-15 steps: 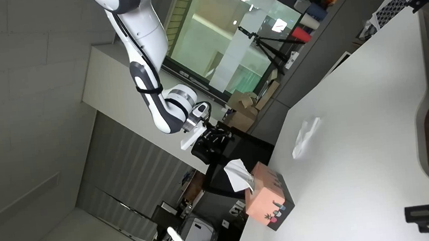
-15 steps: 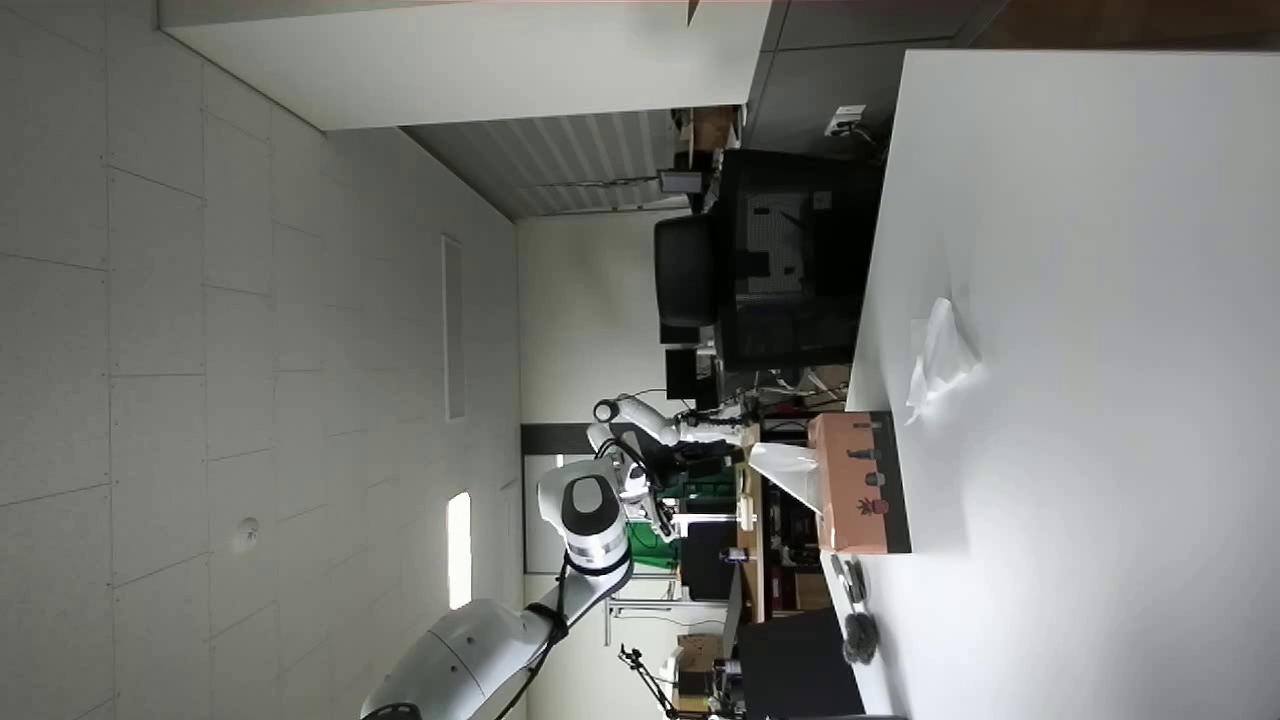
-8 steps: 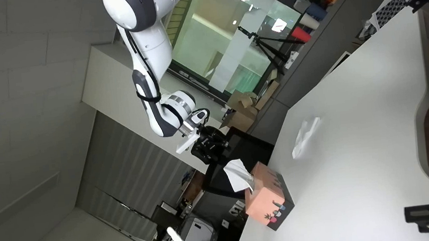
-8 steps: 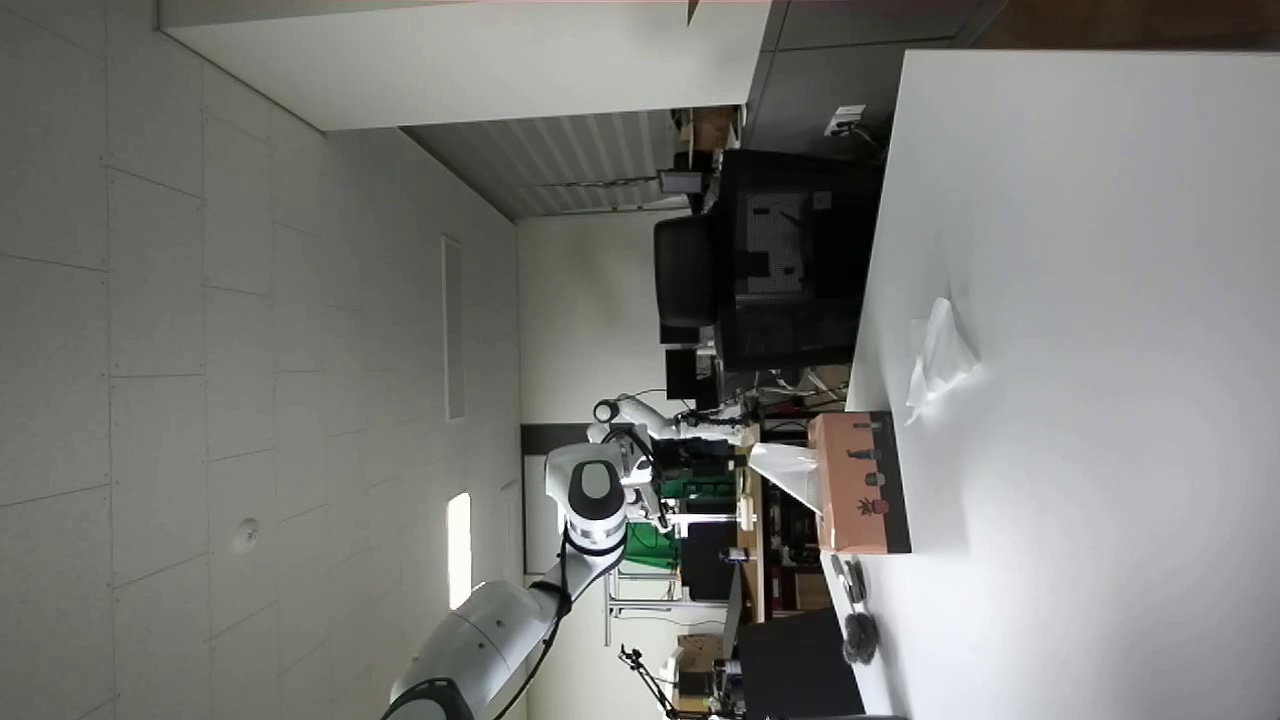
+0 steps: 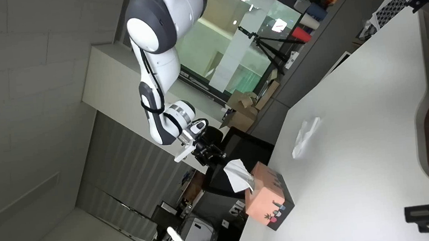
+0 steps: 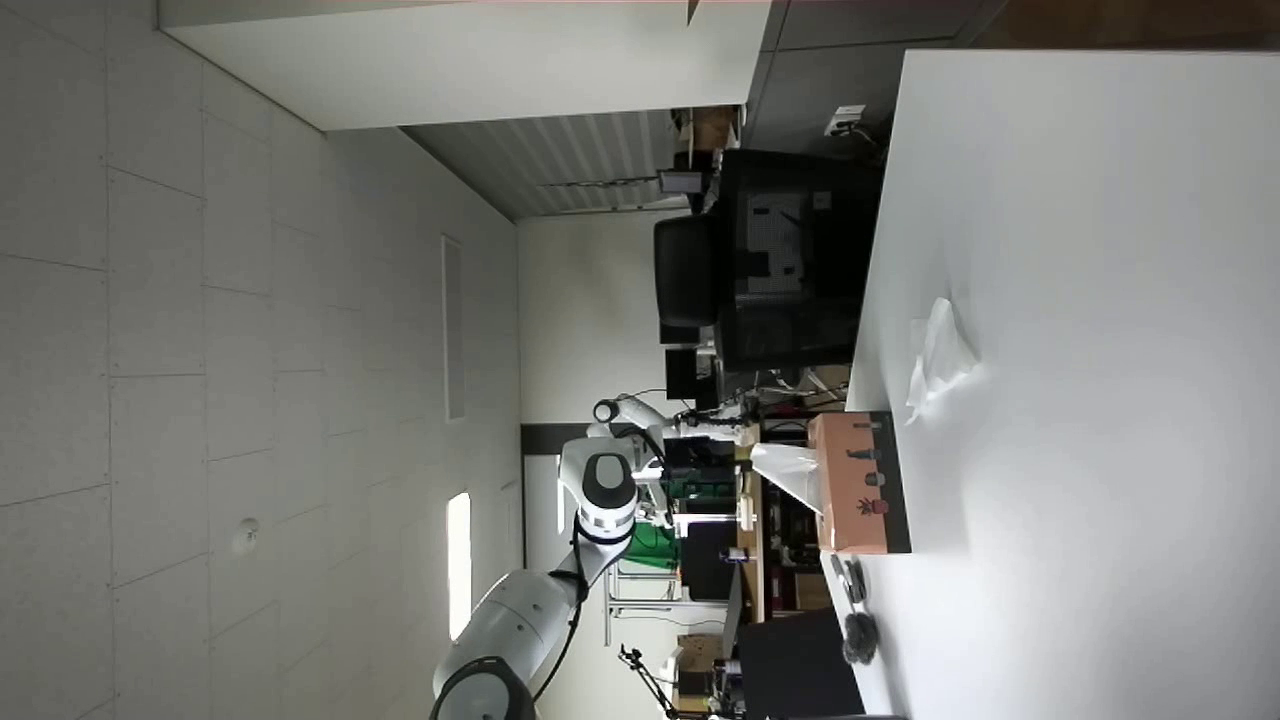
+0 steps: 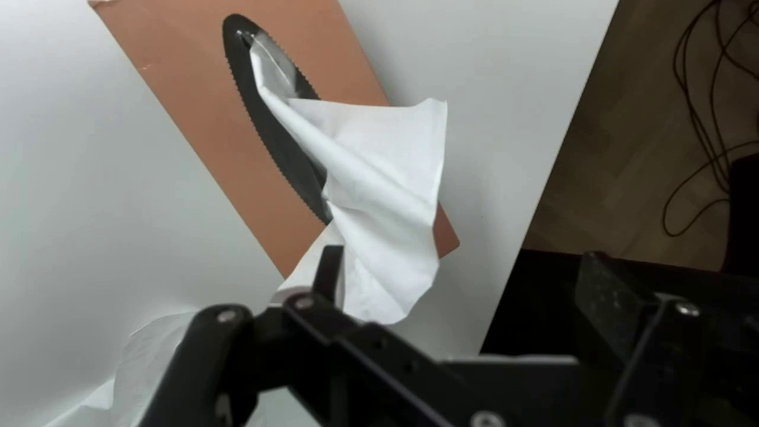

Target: Put a tissue on the table

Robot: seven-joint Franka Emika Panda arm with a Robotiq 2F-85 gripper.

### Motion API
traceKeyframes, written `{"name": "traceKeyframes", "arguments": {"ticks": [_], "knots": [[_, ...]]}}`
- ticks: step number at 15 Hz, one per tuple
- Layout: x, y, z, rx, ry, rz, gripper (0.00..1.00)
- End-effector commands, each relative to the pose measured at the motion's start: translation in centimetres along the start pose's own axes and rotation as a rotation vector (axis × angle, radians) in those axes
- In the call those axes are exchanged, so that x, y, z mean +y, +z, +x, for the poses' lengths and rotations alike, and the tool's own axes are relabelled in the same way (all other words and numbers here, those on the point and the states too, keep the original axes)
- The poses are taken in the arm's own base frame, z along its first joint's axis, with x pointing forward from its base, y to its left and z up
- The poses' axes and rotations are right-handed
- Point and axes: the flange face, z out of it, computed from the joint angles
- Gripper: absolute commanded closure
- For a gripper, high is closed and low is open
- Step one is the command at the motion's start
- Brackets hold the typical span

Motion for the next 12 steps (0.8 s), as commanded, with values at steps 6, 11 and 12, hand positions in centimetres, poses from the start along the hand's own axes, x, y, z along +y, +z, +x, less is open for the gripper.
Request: {"name": "traceKeyframes", "arguments": {"ticks": [6,11,12], "knots": [[0.2,3.0,1.8,-0.136,0.072,-0.12,0.0],[0.9,3.9,2.0,-0.172,0.083,-0.186,0.49],[0.8,3.9,2.1,-0.159,0.083,-0.18,0.55]]}}
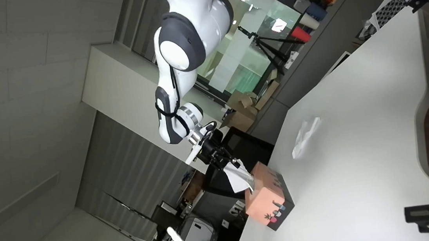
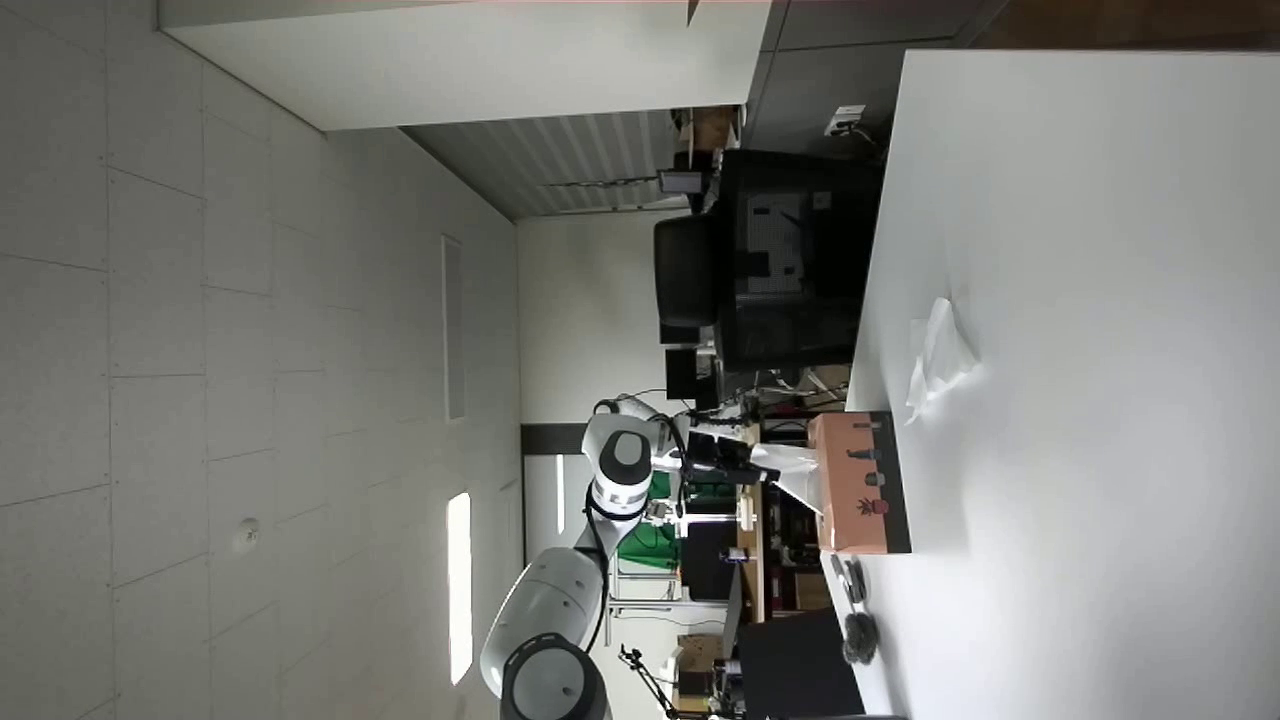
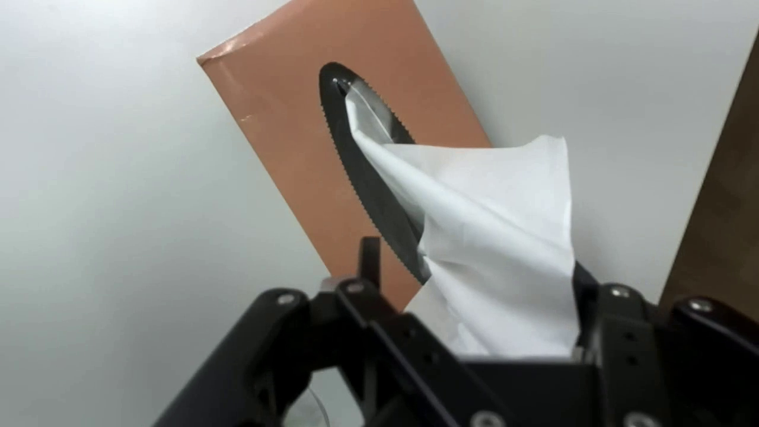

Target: Put a tissue on the table

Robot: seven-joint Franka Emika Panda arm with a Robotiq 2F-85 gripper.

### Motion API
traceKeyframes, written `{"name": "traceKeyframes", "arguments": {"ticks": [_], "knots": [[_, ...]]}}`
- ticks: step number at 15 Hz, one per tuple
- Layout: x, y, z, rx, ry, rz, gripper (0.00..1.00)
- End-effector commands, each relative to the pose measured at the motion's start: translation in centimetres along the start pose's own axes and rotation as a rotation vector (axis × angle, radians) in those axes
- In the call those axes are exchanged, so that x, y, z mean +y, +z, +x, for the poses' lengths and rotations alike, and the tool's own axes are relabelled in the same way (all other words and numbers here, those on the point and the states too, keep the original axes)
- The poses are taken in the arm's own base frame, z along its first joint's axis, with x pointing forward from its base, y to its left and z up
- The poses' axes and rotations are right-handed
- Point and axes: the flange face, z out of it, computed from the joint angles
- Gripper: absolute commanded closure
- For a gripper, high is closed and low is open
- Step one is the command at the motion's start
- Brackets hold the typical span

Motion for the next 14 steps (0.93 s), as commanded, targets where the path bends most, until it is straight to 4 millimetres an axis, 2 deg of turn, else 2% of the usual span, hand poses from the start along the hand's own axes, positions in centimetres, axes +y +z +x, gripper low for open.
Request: {"name": "traceKeyframes", "arguments": {"ticks": [1,5,7,10,14], "knots": [[-0.7,-0.6,0.2,0.005,0.023,0.027,0.61],[-0.8,-0.5,0.2,0.004,0.018,0.039,0.89],[-0.9,-0.7,0.2,0.004,0.016,0.041,1.0],[-1.0,-2.3,0.3,0.0,0.016,0.065,1.0],[-1.5,-6.7,0.1,0.06,-0.011,0.119,1.0]]}}
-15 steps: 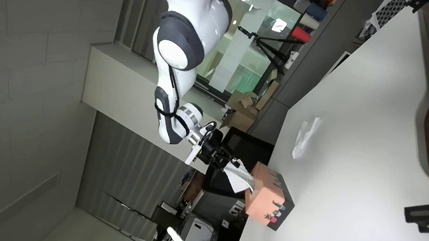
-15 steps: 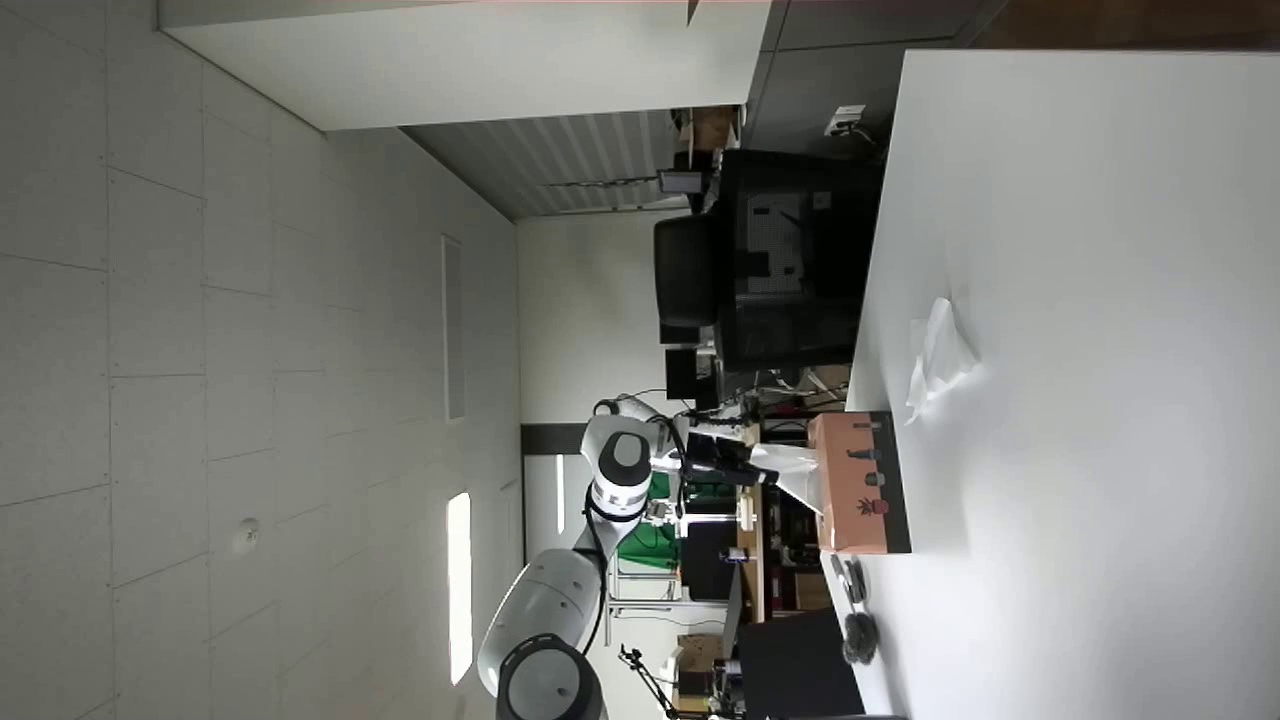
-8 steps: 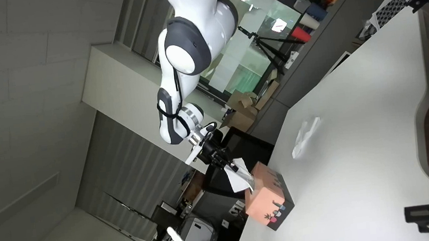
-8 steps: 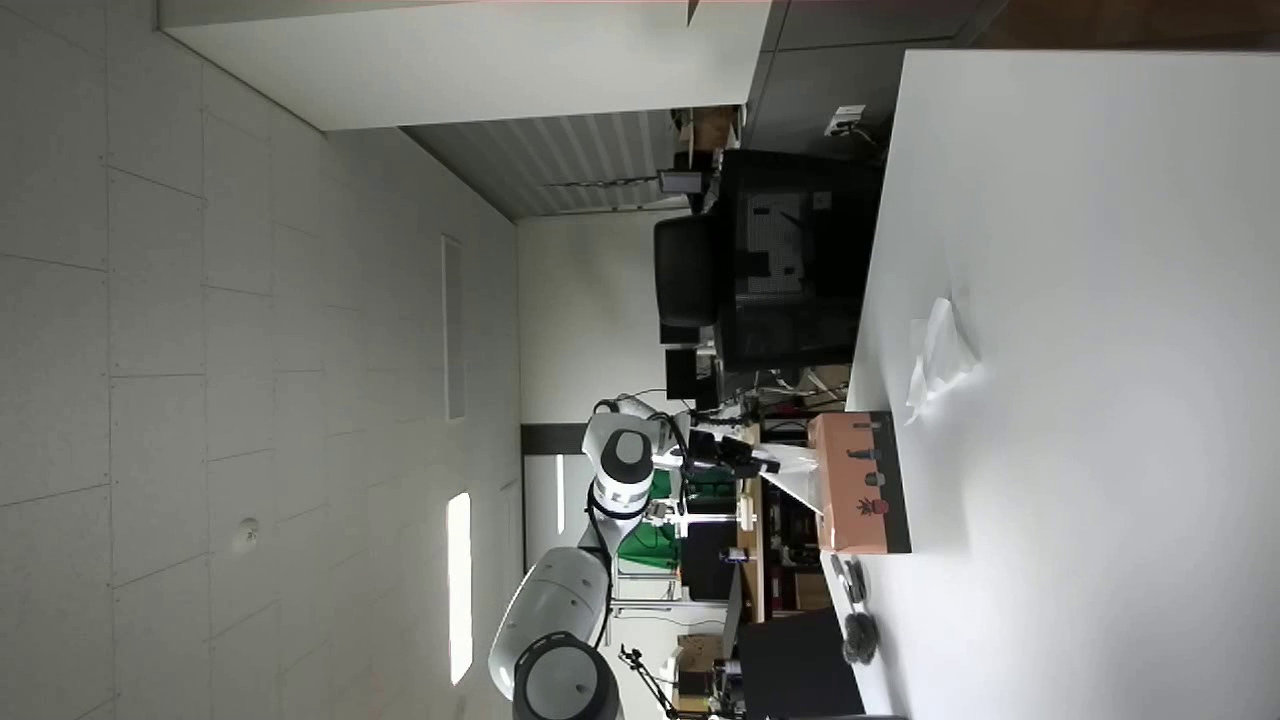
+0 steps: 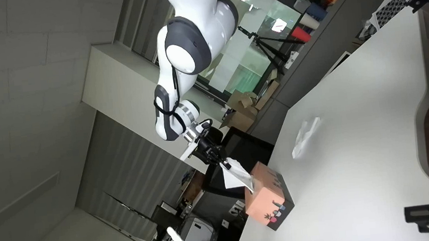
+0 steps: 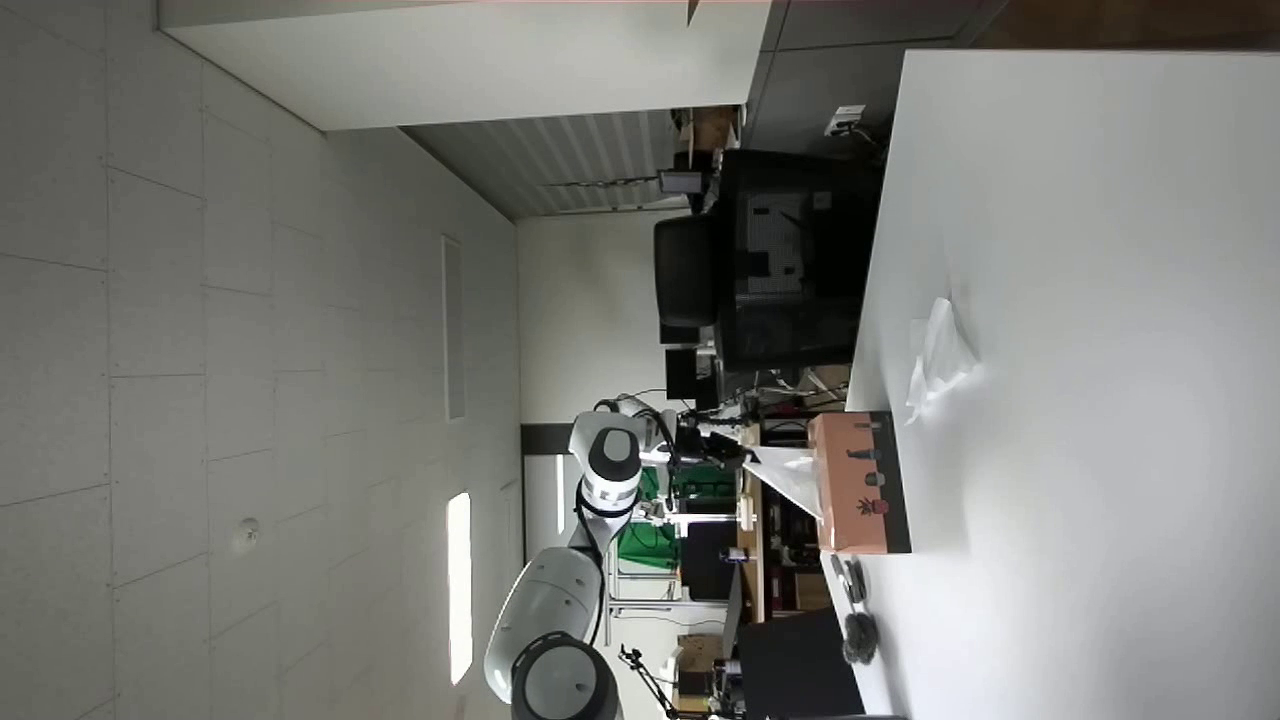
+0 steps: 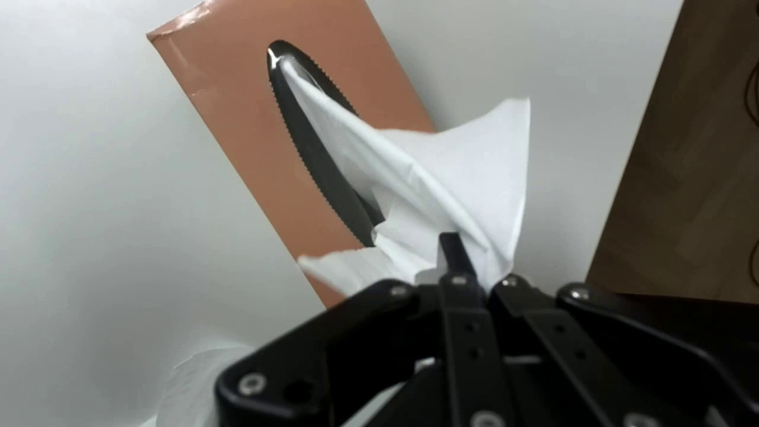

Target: Put a tissue on the table

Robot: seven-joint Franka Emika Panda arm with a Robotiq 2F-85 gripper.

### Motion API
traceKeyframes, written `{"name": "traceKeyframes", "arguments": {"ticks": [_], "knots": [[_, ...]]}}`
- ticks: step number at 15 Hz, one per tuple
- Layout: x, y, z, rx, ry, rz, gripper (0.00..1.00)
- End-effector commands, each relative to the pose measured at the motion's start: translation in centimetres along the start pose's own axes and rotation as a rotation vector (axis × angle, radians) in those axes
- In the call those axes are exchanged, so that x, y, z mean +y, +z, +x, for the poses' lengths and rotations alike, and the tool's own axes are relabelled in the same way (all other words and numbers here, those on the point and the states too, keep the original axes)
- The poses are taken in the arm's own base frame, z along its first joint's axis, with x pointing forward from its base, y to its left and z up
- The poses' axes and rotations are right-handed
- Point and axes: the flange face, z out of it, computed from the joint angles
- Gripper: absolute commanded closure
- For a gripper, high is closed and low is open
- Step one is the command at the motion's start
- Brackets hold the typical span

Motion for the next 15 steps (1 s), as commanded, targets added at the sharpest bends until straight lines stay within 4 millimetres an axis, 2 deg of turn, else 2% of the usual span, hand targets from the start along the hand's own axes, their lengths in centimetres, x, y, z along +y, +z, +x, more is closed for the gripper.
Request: {"name": "traceKeyframes", "arguments": {"ticks": [1,6,8,10,12,14,15], "knots": [[-0.7,-5.6,0.0,0.051,-0.008,0.055,1.0],[-0.5,-14.4,1.0,0.142,-0.019,0.126,1.0],[0.4,-17.5,2.5,0.214,-0.025,0.118,1.0],[1.5,-19.5,4.9,0.309,-0.022,0.092,1.0],[3.4,-19.7,7.9,0.342,-0.024,0.016,1.0],[5.8,-18.4,10.8,0.314,-0.035,-0.11,1.0],[7.0,-17.1,12.3,0.277,-0.045,-0.164,1.0]]}}
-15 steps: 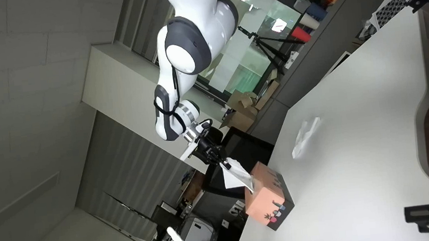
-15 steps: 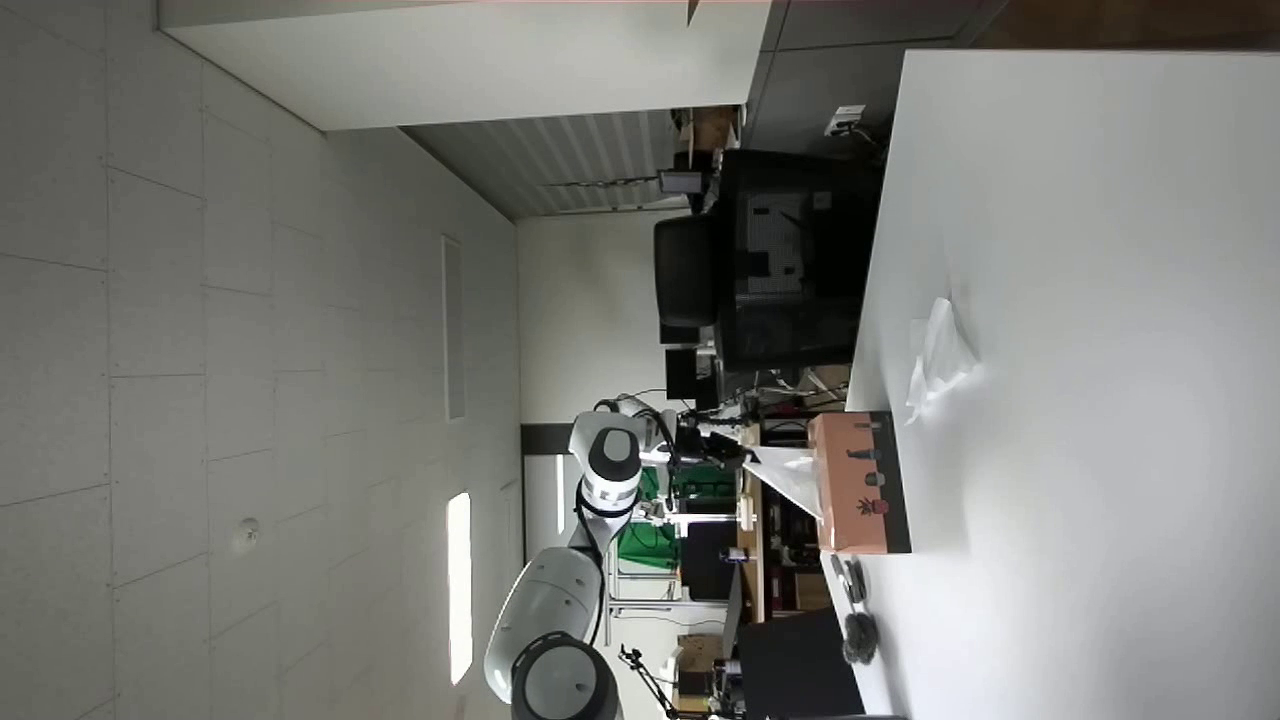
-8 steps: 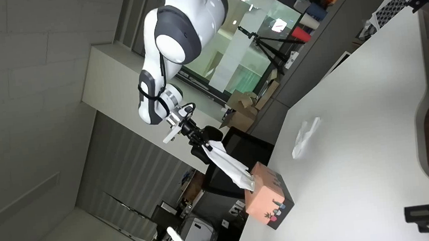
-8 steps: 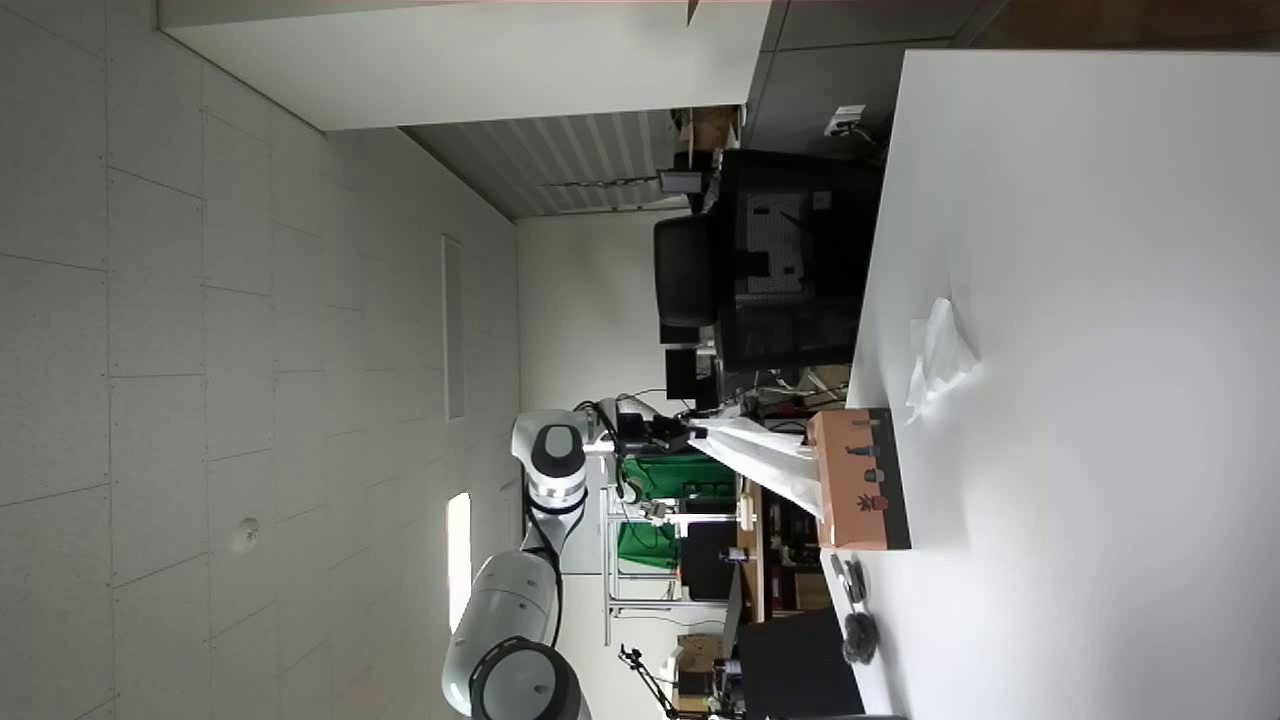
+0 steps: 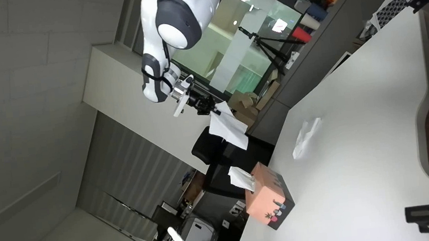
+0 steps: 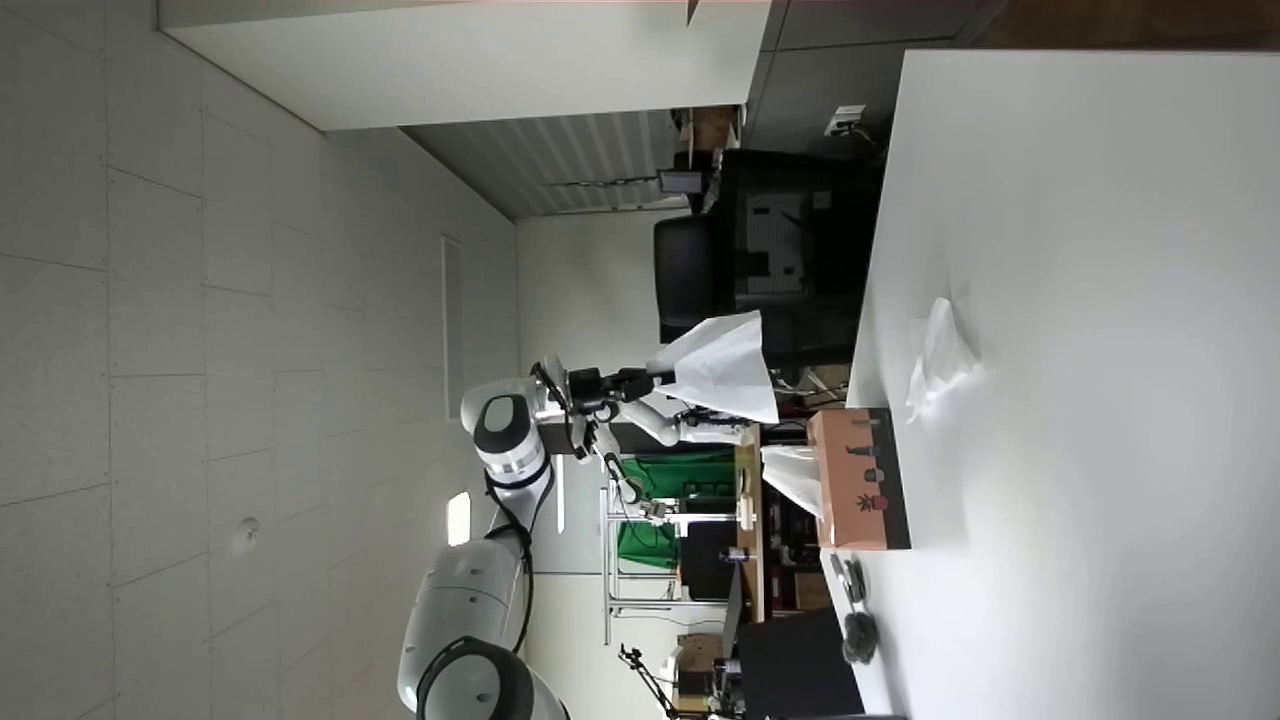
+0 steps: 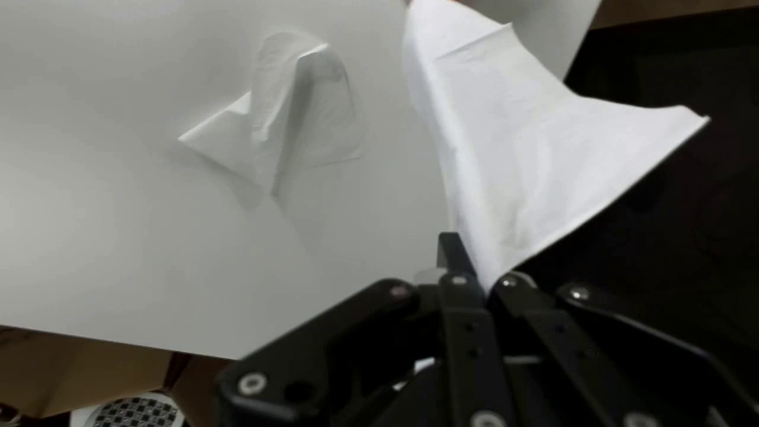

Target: Put a tissue on the table

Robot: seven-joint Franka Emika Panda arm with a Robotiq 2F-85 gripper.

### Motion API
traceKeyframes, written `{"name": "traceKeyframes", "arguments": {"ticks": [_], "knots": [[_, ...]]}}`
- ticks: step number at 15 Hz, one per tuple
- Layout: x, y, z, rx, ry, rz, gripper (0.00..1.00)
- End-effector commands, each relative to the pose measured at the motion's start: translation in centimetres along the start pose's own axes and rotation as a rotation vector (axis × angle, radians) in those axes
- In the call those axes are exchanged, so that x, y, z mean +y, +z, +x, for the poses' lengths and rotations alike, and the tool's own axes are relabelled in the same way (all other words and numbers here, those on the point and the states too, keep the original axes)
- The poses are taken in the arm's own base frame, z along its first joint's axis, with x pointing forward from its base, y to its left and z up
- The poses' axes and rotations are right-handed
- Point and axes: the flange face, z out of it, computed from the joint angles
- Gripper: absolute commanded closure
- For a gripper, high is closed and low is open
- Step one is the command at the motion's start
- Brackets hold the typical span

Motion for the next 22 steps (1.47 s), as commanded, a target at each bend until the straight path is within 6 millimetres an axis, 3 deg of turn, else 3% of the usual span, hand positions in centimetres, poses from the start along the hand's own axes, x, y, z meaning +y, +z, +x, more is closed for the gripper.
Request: {"name": "traceKeyframes", "arguments": {"ticks": [1,4,7,13,18,22], "knots": [[4.0,4.0,3.2,-0.078,-0.046,-0.182,1.0],[7.1,8.8,4.2,-0.2,-0.099,-0.317,1.0],[9.4,12.4,3.7,-0.26,-0.144,-0.49,1.0],[12.7,16.5,0.7,-0.416,-0.26,-0.769,1.0],[12.1,20.3,0.2,-0.363,-0.273,-0.754,1.0],[10.8,23.4,0.9,-0.273,-0.254,-0.643,1.0]]}}
